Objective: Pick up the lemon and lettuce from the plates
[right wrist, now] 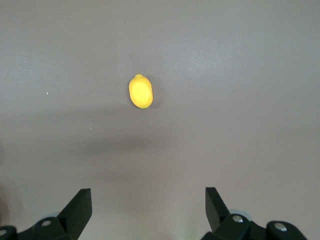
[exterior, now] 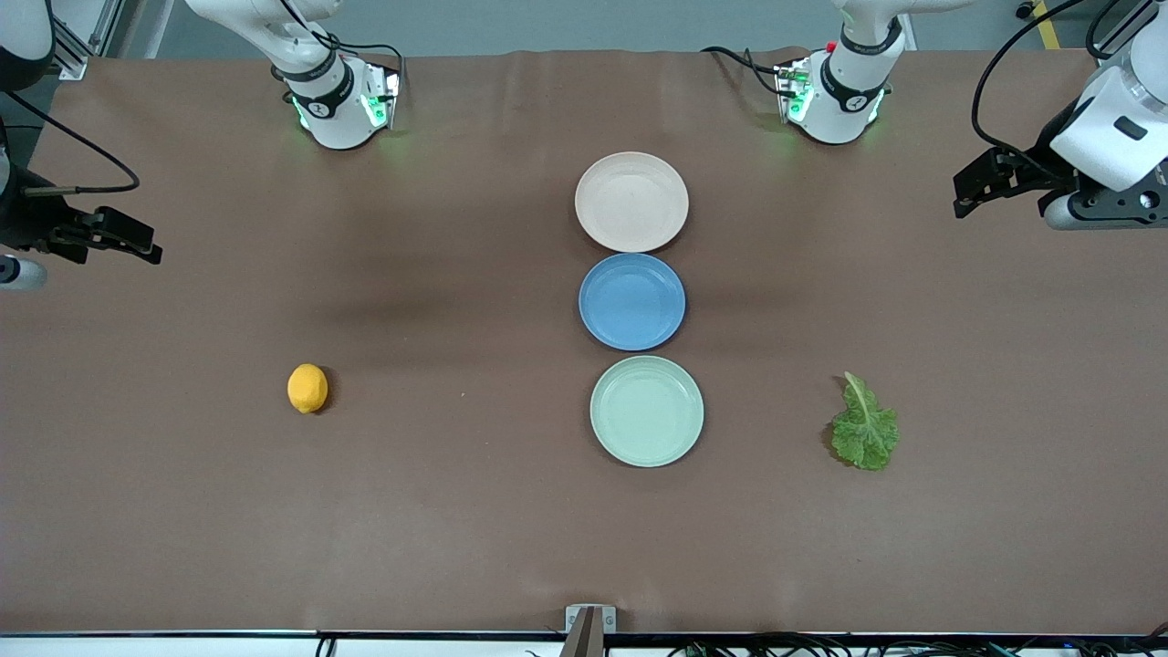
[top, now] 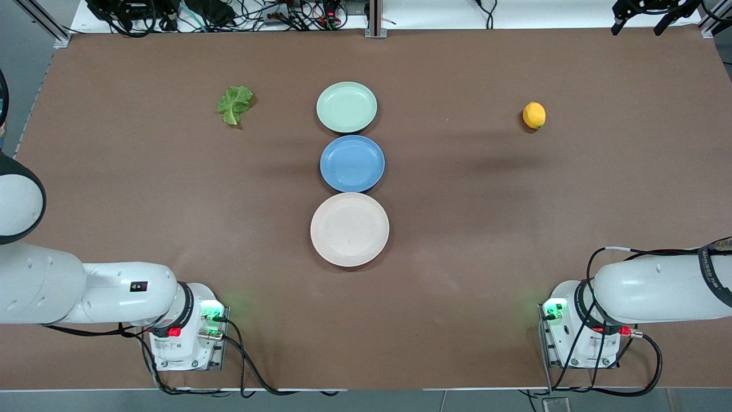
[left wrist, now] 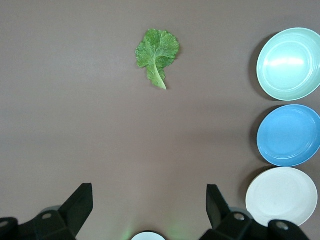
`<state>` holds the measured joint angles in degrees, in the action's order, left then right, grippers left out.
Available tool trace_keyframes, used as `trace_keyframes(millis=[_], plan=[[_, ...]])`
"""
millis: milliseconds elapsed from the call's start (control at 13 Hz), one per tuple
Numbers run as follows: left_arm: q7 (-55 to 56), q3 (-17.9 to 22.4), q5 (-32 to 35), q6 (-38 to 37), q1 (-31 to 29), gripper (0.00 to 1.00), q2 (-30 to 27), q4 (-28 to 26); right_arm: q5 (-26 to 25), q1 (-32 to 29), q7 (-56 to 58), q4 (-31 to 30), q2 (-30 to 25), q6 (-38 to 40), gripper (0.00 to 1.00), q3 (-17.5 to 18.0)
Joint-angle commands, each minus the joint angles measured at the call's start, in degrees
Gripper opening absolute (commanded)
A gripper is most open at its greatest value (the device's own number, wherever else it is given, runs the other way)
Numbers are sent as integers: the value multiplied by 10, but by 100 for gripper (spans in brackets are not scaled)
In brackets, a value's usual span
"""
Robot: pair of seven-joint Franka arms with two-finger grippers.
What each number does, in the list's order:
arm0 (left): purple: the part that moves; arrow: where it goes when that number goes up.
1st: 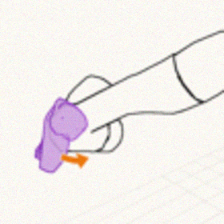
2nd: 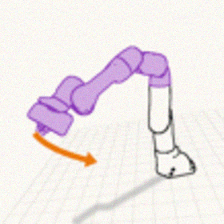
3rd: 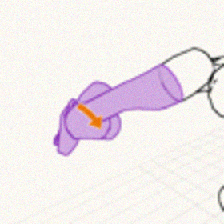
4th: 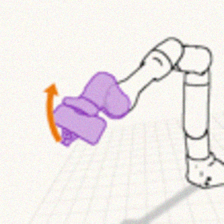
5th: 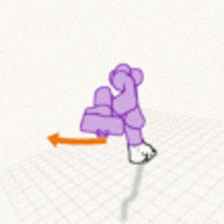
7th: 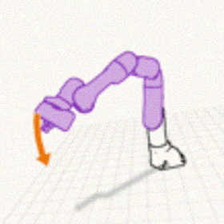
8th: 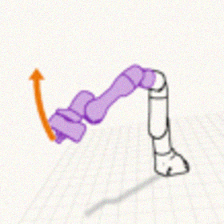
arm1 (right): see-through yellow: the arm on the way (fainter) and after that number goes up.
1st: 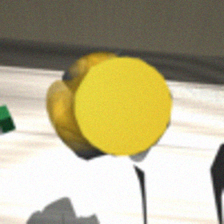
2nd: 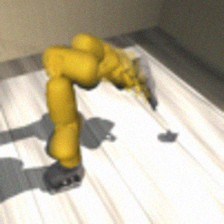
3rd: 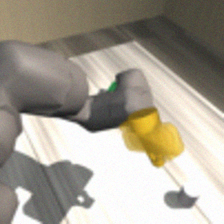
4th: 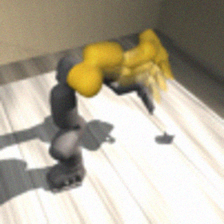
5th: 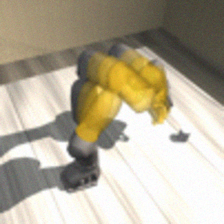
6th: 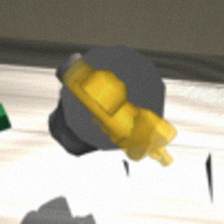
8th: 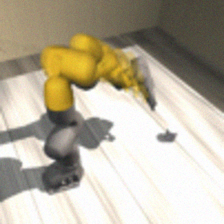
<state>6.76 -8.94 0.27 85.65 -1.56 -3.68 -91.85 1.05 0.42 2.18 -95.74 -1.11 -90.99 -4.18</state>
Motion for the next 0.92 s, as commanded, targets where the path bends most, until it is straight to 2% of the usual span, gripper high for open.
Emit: trace_keyframes(millis=[0, 846], plan=[[0, -1, -3, 0, -3, 100, -2, 9, -9, -14, -2, -23, -31, -1, 100, 13], [0, 3, -3, -12, -5, 100, 0, 27, -8, -13, -2, -23, -47, 8, 100, 13]])
